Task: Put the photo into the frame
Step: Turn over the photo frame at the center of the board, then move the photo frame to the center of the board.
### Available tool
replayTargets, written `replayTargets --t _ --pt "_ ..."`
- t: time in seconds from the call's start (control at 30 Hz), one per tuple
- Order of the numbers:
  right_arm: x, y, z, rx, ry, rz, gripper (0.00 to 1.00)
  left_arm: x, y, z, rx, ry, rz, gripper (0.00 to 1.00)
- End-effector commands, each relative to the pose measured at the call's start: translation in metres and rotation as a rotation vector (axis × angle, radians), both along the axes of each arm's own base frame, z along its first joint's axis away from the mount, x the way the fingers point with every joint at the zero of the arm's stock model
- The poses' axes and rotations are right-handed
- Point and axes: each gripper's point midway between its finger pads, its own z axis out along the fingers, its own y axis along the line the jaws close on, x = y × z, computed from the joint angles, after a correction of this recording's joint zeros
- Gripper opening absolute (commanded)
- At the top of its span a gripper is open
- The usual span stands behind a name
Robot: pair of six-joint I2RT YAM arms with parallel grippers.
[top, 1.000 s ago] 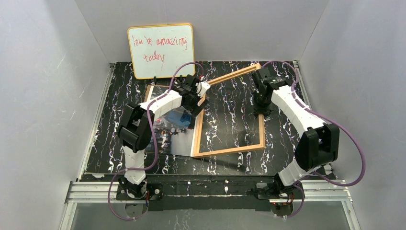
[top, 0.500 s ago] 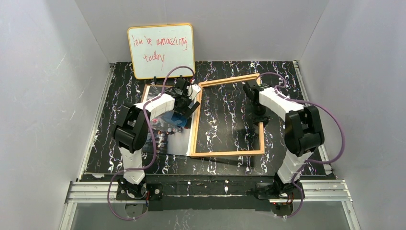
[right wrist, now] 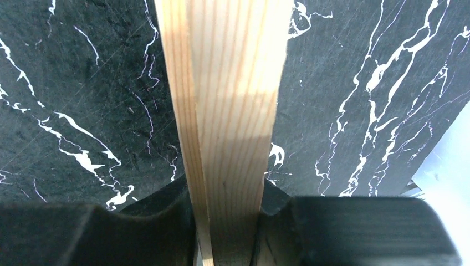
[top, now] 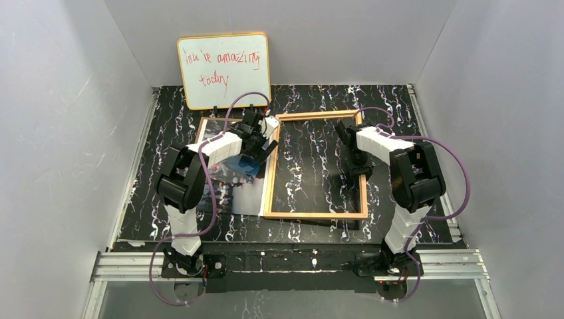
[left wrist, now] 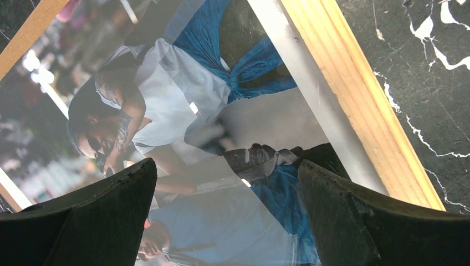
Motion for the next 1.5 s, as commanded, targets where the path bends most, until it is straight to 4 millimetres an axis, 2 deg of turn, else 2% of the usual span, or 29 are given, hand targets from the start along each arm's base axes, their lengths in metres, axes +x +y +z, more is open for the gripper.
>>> replayTargets --t 0.0,0.1,0.33,0.47,0.5,0.57,0.63,0.7,0.77,0.8,0.93,1.0,1.07,1.1,1.17,1.2,1.27,1.33,1.47 --pt "0.015 0.011 -0.003 0.032 -0.08 -0.005 0.39 -0.017 0.007 -0.011 0.02 0.063 0.005 0.98" --pt "0.014 0.014 -0.011 0.052 -0.072 -0.011 0.48 -0.018 0.005 -0.006 0.006 0.058 0.001 0.98" --pt "0.018 0.015 -0.011 0.056 -0.103 -0.036 0.51 -0.021 0.004 0.007 -0.008 0.051 -0.012 0.98" --pt "0.029 0.014 0.007 0.065 -0.152 -0.065 0.6 -0.024 0.0 0.015 -0.03 0.057 -0.027 0.98" --pt "0.034 0.013 0.016 0.072 -0.176 -0.08 0.63 -0.025 0.0 0.018 -0.033 0.059 -0.025 0.98" --pt "0.045 0.018 0.038 0.106 -0.228 -0.108 0.65 -0.026 0.0 0.024 -0.045 0.072 -0.026 0.98" --pt "0.056 0.041 0.061 0.216 -0.289 -0.115 0.65 -0.027 0.003 0.032 -0.066 0.091 -0.011 0.98" --pt "0.07 0.081 0.076 0.376 -0.349 -0.08 0.65 -0.026 0.012 0.039 -0.093 0.114 0.019 0.98" --pt "0.072 0.126 0.084 0.487 -0.36 -0.028 0.68 -0.023 0.027 0.044 -0.111 0.126 0.055 0.98" --pt "0.069 0.154 0.085 0.523 -0.353 0.015 0.7 -0.022 0.038 0.045 -0.111 0.129 0.077 0.98" --pt "0.06 0.238 0.082 0.593 -0.33 0.133 0.8 -0.03 0.09 0.043 -0.104 0.151 0.159 0.98" --pt "0.059 0.273 0.081 0.608 -0.34 0.184 0.81 -0.038 0.117 0.041 -0.101 0.163 0.201 0.98" --pt "0.057 0.3 0.074 0.602 -0.339 0.225 0.82 -0.047 0.142 0.038 -0.111 0.18 0.243 0.98" --pt "0.056 0.31 0.068 0.593 -0.332 0.243 0.83 -0.051 0.155 0.035 -0.114 0.188 0.266 0.98" --pt "0.054 0.327 0.057 0.579 -0.313 0.271 0.83 -0.06 0.17 0.031 -0.103 0.202 0.279 0.98" --pt "0.052 0.332 0.049 0.568 -0.295 0.278 0.83 -0.064 0.183 0.03 -0.098 0.204 0.307 0.98" --pt "0.051 0.338 0.037 0.549 -0.277 0.286 0.81 -0.071 0.195 0.025 -0.092 0.212 0.329 0.98" --pt "0.051 0.334 0.025 0.505 -0.27 0.281 0.79 -0.076 0.202 0.022 -0.082 0.221 0.34 0.98" --pt "0.048 0.319 0.013 0.428 -0.272 0.269 0.75 -0.082 0.212 0.013 -0.039 0.221 0.345 0.98"
